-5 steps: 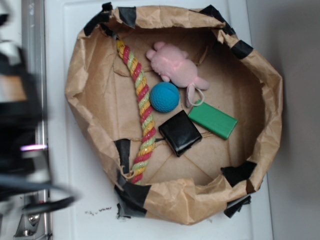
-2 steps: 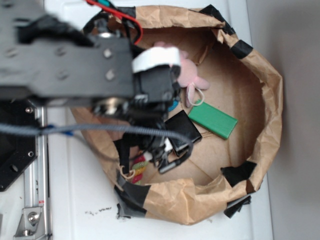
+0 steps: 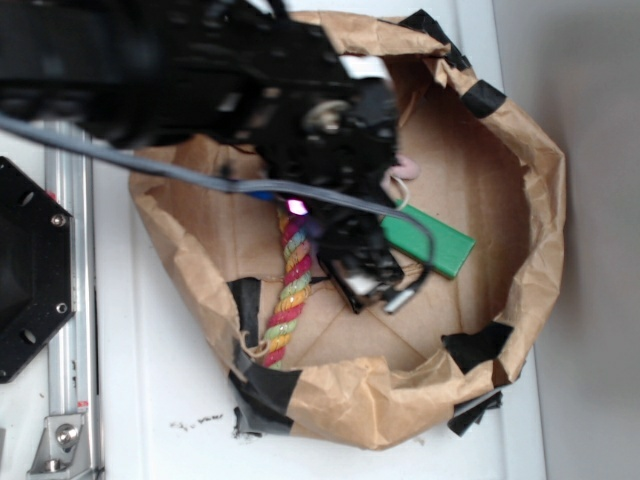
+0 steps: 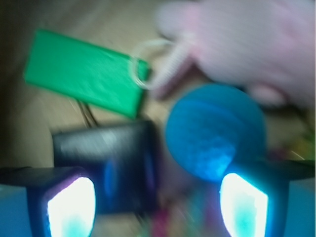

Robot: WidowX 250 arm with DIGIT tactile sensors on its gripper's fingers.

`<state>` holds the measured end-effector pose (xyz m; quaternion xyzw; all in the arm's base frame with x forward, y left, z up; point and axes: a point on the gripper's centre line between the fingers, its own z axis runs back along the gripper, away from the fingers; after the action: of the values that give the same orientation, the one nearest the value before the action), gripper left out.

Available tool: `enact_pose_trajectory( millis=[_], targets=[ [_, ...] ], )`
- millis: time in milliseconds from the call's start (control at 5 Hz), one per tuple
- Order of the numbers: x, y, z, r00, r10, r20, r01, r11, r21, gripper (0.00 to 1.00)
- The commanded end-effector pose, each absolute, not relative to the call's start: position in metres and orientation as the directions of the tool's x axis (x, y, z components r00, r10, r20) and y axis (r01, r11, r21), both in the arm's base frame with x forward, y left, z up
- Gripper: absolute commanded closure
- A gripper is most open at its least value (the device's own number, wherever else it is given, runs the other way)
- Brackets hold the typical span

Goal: Grab the black box.

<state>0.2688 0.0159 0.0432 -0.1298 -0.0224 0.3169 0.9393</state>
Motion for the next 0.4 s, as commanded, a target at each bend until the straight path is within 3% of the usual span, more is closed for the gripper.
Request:
enact_pose_trajectory(
  millis=[0,200],
  targets=[
    [0.317,-0.027,0.042,0.872,0.488,0.023,-0.462,0.84,-0.285,0.0],
    [0.309,-0.043,0.037,0.901,0.433,0.021,-0.413,0.874,-0.257,0.0]
  ],
)
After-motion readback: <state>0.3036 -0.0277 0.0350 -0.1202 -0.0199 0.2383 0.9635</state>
